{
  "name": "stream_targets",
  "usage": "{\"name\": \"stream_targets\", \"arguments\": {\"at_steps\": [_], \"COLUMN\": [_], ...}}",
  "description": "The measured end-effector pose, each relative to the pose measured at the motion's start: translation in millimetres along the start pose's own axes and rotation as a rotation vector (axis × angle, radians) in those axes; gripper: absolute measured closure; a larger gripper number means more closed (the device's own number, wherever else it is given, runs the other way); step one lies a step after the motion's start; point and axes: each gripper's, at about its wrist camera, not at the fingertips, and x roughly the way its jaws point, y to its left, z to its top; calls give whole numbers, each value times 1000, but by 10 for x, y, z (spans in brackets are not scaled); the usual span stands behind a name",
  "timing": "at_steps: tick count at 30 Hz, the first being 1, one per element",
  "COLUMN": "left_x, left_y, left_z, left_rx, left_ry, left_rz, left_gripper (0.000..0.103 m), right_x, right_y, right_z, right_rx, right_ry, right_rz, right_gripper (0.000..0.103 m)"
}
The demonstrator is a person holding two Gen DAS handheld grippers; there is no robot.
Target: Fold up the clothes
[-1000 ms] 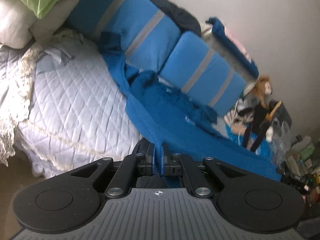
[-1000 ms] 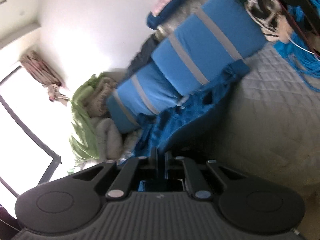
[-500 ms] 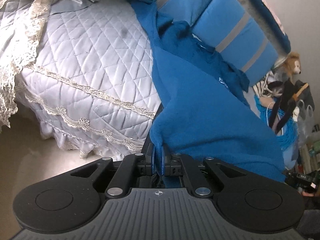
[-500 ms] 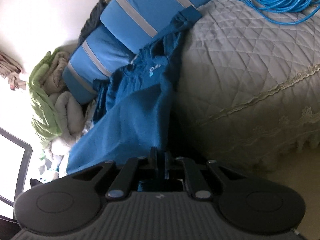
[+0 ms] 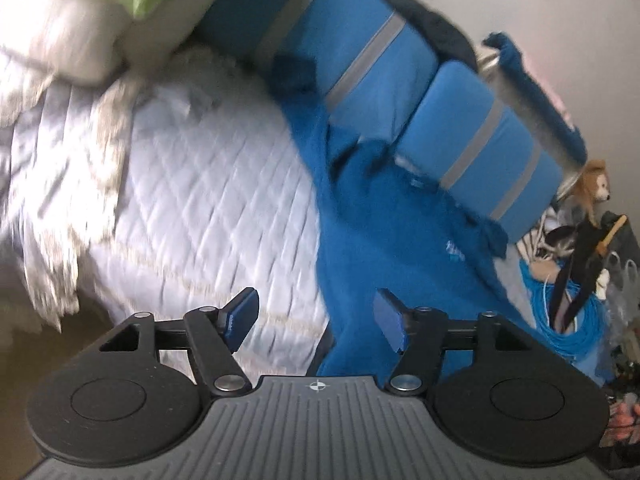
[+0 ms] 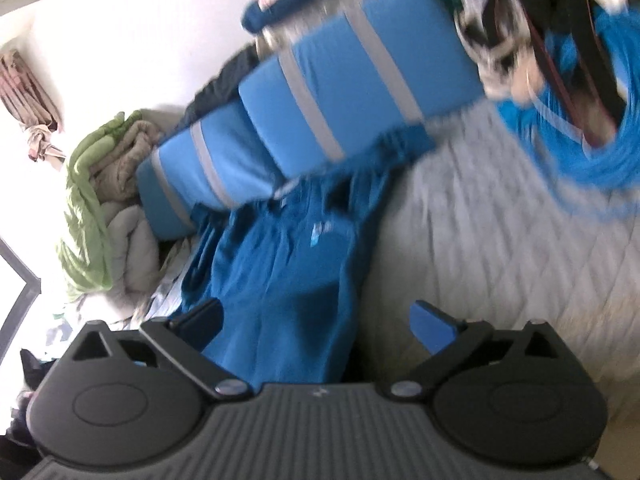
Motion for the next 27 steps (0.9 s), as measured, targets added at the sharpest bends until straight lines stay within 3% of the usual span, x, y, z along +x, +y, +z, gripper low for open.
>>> {"name": "stream_targets", "arguments": {"at_steps": [5, 11, 15, 20, 22, 23, 24, 25, 26, 27], "left_x": [-103, -77, -69, -59, -62, -69, -77, -86, -94, -102], "left_y": [-170, -308, -350, -334, -340, -346, -355, -361, -365, -368], "left_z": [122, 155, 171, 191, 204, 212, 218, 223, 229, 234], "left_rx": [47, 85, 102, 92, 90, 92, 95, 96, 97, 96], "left_ry": [-52, -59, -59, -66, -67, -68, -70, -72, -74, -76], "left_rz": [-17, -34, -41, -34, -32, -30, -29, -27, -24, -22], "left_gripper": [32, 31, 31, 31, 31, 31, 31, 31, 31, 31], "right_x": [-87, 49, 215, 485, 571, 614, 643, 664, 663, 651], "right_y": [67, 37, -1, -158, -201, -222, -242, -249, -234, -237], "right_z": [287, 238, 112, -242, -368, -429, -471, -499, -523, -520], "right_rx": [-39, -4, -1, 70, 105, 123, 146, 163, 168, 169], "right_ry": [-69, -52, 43, 186, 213, 226, 235, 242, 241, 234], "right_rz": [-25, -16, -36, 32, 59, 73, 102, 129, 143, 136], "right_gripper": [0, 0, 0, 3, 15, 29, 54, 66, 89, 96]}}
